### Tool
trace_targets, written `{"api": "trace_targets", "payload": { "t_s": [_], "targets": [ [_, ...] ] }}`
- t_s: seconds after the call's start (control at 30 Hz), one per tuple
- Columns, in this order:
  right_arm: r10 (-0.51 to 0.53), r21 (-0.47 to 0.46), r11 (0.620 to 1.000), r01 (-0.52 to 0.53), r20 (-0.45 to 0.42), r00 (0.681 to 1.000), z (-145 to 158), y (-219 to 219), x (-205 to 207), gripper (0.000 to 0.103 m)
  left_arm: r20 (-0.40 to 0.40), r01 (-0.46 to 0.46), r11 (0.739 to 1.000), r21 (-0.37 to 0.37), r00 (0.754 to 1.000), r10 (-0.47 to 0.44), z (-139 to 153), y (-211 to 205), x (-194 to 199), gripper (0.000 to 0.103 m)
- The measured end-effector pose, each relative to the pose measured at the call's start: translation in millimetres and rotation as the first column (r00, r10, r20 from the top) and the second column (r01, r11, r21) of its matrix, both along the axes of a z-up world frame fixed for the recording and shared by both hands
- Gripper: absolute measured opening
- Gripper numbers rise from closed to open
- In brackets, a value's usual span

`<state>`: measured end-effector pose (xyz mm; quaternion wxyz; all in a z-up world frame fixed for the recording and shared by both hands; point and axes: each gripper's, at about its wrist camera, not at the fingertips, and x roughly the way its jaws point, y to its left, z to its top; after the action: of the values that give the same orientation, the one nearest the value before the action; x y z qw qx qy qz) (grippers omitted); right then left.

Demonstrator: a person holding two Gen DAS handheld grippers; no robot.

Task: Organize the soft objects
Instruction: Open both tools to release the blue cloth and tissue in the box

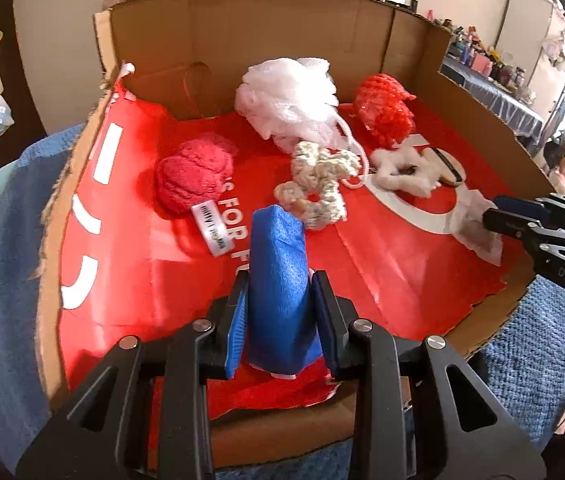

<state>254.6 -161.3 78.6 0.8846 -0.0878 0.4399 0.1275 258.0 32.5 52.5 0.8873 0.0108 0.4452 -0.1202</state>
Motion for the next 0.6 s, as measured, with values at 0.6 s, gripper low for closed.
{"api": "trace_targets", "payload": {
  "t_s": [0.6],
  "targets": [
    [0.006, -0.029, 1.0, -0.005, 0.012, 1.0, 0.0, 4.2, -1.7, 0.044, 0.031, -0.002, 1.0, 0.029, 1.0, 0.001, 0.4, -2.1, -1.5, 0.054]
  ]
}}
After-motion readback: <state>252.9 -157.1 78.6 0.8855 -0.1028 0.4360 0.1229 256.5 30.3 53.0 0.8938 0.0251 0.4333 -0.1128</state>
